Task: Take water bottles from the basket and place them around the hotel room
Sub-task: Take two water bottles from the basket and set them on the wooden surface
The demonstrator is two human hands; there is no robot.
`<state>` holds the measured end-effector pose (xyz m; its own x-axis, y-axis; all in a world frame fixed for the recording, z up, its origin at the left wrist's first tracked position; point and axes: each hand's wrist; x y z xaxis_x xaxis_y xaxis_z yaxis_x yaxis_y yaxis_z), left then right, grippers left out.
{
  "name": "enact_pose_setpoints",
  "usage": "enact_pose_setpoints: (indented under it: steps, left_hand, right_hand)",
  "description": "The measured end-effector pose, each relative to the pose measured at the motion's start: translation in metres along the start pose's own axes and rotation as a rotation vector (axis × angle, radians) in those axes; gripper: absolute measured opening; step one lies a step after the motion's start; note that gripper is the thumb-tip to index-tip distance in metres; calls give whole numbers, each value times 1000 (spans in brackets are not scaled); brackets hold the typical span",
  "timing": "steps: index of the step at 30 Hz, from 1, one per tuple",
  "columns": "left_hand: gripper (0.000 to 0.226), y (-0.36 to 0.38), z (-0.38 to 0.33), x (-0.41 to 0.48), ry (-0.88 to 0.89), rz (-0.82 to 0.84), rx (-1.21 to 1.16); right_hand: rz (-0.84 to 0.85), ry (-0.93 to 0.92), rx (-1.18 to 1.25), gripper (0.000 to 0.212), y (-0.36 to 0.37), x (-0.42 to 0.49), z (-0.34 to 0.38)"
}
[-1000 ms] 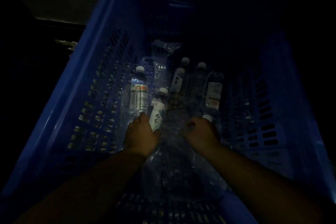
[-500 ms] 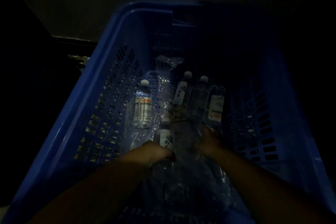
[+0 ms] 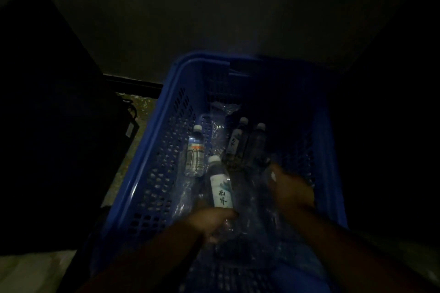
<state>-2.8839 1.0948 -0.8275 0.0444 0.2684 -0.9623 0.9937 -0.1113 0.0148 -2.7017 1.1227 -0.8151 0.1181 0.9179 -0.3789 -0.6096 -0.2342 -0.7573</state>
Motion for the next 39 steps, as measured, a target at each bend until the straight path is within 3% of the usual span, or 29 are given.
enact_pose_setpoints:
  steps: [3,5,15,18,21,26,34,39]
  left_hand:
    - [46,-13,-11,-81,206,-47,-127]
    - [57,-26,-24,-143,293,-49,-146]
    - [70,-89,-71,-500,493,-137,-113]
    - [73,-106,-74,-590,622,-187,-142]
    - [72,-121,-67,-670,744,-221,-148]
    - [69,-148,-10,-758,843,-259,-216]
    - [80,-230,117,-800,802,-411,-414]
    - [92,-328,190,-820,764,-521,-468]
  right_hand:
    - [32,-106,-38,35,-63,-41,52]
    - [-49,-185,-11,27,-103,-78,94]
    - [-254,-603,398,27,-365,-259,341]
    - [-164,-677,602,19,-419,-301,405]
    - [-21,-778,628,14,-450,-341,468]
    - [177,-886,569,26,-446,-413,548]
    - [510,-985,477,38,-338,-522,626]
    - [642,-1197,344,73,-264,-585,710]
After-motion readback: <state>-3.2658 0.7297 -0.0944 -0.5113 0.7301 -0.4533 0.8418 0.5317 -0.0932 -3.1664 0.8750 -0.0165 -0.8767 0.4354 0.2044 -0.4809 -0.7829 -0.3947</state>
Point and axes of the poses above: each hand's wrist, its own x-axis towards the middle knuckle, its own y-axis out of the palm, z = x × y, and after that the axes turned 10 degrees about -y, right-handed
